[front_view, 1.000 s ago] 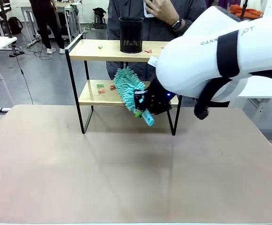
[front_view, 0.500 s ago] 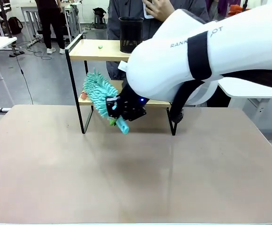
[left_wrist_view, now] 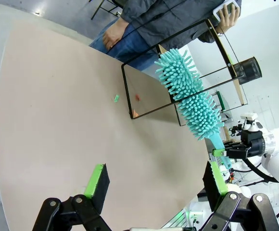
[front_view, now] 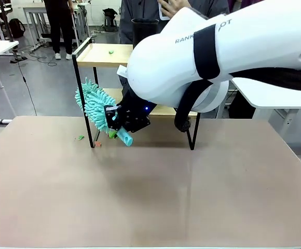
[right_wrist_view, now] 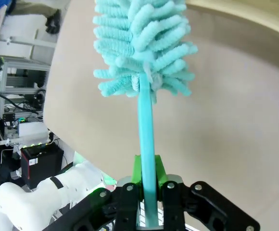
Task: Clean the shelf.
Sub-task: Clean the specific tier of the Shelf with the Duster once objects are removed.
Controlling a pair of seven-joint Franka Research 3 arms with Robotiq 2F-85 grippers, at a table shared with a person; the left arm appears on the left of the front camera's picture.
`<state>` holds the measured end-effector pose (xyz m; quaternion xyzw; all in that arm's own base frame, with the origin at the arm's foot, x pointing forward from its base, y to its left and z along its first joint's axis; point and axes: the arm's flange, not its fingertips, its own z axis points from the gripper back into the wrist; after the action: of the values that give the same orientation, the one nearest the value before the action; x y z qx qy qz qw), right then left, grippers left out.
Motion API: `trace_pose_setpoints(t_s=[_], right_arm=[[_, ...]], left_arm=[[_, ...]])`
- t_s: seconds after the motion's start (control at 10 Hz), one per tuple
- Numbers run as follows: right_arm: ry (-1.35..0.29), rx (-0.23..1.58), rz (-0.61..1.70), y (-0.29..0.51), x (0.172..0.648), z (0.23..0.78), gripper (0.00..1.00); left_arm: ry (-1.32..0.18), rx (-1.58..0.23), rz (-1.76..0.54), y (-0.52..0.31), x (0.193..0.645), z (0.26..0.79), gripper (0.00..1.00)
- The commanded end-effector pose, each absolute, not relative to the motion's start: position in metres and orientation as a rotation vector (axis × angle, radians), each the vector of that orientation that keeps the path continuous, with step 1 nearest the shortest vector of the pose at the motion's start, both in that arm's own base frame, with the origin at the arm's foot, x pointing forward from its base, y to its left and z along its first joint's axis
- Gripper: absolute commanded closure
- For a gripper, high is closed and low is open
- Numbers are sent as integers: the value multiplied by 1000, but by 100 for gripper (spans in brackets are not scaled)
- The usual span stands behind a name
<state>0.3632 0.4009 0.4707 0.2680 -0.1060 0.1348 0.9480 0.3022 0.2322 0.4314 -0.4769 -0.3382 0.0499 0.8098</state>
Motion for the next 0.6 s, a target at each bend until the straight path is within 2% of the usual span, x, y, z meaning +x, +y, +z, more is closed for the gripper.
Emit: trace_pose_setpoints(t_s=[0.0, 0.3, 0.5], right_arm=[[-218, 582, 261, 378, 366, 472, 100], [-235, 602, 250, 366, 363, 477, 100], [-211, 663, 252, 316, 348, 494, 100]], left_arm=[[-751, -1028, 88, 232, 304, 432, 0], [-751, -1028, 88, 232, 304, 432, 0], [-751, -1028, 88, 232, 304, 432, 0]])
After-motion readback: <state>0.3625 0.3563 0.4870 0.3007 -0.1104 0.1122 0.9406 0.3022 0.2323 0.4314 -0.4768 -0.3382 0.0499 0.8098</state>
